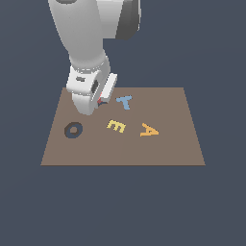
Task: Insert a designated object into the corresponding slot on a board.
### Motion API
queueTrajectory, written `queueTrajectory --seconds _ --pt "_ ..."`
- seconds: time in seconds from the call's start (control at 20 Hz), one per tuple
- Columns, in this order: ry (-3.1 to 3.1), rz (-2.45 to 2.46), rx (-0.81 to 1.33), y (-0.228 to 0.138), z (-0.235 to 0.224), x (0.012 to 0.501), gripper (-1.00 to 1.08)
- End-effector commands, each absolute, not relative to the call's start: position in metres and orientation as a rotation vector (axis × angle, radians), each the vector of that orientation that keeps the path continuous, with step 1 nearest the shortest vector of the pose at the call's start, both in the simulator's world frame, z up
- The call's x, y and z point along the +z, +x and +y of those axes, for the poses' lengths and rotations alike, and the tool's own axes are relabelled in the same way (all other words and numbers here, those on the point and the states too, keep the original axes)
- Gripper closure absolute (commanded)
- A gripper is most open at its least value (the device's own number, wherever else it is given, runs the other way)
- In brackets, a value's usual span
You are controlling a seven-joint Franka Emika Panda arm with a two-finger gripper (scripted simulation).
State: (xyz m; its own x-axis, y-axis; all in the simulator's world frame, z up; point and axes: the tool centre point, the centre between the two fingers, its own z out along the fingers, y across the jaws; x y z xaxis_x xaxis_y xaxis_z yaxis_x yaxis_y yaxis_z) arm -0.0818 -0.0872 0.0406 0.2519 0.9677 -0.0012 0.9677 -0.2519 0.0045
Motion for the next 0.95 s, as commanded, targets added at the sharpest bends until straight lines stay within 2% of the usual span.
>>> queueTrajectory --seconds 0.0,0.4,0.45,0.9 --pt "2.482 1.919 0.003 -0.0817 -0.0872 0.0406 1.08" --pt "2.480 1.921 0.003 -0.0814 -0.0859 0.0306 1.08" --pt "2.480 1.921 0.003 -0.0814 -0.0859 0.0306 -0.92" --pt "2.480 1.921 0.003 -0.0814 -0.0859 0.0306 -0.92"
